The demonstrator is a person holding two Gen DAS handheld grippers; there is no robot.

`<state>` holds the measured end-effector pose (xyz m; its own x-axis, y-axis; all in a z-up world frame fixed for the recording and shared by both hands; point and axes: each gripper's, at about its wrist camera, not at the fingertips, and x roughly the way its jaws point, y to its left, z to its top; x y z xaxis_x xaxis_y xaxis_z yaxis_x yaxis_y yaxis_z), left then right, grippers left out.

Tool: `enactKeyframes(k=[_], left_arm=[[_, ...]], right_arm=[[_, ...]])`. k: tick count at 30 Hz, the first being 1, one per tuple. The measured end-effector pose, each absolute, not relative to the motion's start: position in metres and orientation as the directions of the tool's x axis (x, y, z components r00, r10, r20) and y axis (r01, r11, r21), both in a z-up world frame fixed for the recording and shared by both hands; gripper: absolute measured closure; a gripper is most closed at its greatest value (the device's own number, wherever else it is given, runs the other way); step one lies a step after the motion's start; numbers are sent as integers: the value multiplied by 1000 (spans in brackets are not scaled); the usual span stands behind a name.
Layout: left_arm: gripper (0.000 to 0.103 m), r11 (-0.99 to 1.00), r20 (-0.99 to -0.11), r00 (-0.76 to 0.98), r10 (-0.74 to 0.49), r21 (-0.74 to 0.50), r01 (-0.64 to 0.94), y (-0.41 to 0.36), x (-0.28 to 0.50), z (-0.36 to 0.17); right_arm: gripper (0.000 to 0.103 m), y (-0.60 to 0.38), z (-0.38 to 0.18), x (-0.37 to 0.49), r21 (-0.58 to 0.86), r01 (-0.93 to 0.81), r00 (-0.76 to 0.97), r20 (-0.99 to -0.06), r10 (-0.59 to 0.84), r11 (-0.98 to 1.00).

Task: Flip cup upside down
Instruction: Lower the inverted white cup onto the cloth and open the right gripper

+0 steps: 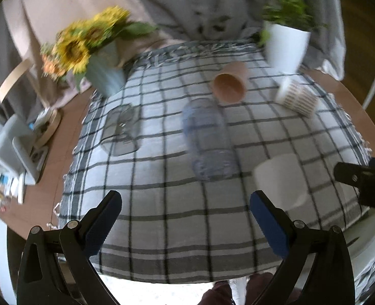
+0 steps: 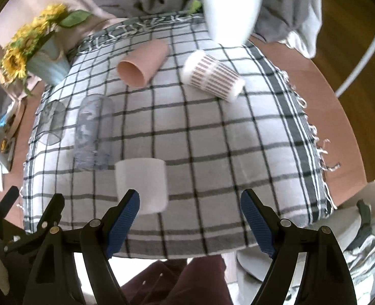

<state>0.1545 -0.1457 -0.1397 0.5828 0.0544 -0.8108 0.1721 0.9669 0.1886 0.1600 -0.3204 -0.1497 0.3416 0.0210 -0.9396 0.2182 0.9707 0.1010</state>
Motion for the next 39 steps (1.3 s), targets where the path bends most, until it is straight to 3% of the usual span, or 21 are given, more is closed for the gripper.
enactKeyframes(k=[10, 24, 29, 35, 37, 39], left_arm=[[0, 975, -796, 604, -46, 96, 201, -200, 130, -158], [1, 983, -716, 697, -14, 118, 141, -235, 124, -202], [8, 985, -729, 684, -7, 113, 130, -240, 129, -217], [23, 984, -722, 692, 6, 129, 126, -244, 131, -224], [34, 983, -723, 691, 9, 131, 125, -244, 131, -225], [36, 984, -725, 689, -4, 118, 130, -244, 131, -225]], right_arm=[[21, -371, -164, 147, 43, 215, 307, -951, -26, 976], [21, -407, -205, 152, -28, 180, 242, -967, -72, 983], [21, -408, -217, 152, -31, 161, 219, -973, -67, 986], [21, -409, -226, 150, -32, 165, 195, -979, -64, 986], [21, -409, -228, 149, -30, 167, 189, -980, -62, 985], [21, -409, -229, 148, -28, 169, 184, -981, -59, 985]])
